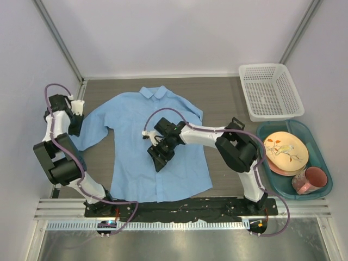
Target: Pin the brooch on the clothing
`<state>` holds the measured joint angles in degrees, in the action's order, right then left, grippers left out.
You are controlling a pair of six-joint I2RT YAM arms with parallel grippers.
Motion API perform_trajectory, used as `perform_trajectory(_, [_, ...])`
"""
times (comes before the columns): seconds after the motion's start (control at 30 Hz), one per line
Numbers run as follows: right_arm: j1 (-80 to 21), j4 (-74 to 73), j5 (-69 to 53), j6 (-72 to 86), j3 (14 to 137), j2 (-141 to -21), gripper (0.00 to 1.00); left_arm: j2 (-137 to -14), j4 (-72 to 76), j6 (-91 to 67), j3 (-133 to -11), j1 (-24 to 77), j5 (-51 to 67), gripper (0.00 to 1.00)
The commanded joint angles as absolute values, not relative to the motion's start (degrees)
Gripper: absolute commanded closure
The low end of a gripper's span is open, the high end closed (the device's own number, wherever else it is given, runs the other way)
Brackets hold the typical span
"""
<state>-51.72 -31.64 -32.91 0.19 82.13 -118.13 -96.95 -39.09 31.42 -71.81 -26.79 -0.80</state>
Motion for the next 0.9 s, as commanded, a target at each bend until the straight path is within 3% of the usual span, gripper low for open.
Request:
perform_trajectory(0.0, [-52.6, -29.9, -31.9, 1.7, 83.2, -121.2, 0.41, -94.0, -42.4, 27.3, -74.2, -24.3, 10.1, 0.60])
perform_trajectory(0.2, [-52.0, -32.0, -33.1, 1.0, 86.6, -119.5, 0.39, -90.1, -46.1, 22.6, -71.8, -15.6, 22.7, 0.45])
perform_trajectory(0.4, [-42.6, -34.6, -33.2, -0.9, 90.9, -112.0, 0.30, -91.2, -43.7, 15.8, -70.7, -4.8, 25.0, 0.43])
perform_trajectory(0.57, [-30.7, -33.3, -22.7, 1.1, 93.5, -110.6, 0.24, -93.1, -42.2, 13.5, -70.5, 1.2, 23.1, 0.43])
perform_trajectory(0.77, [-21.7, -30.2, -10.7, 3.1, 93.6, -112.2, 0.26, -94.6, -41.6, 13.0, -67.9, 3.8, 20.3, 0.45])
perform_trajectory(0.87, [-20.8, -29.7, -10.4, 3.0, 93.3, -114.2, 0.28, -95.5, -41.3, 13.1, -66.5, 4.1, 18.2, 0.47])
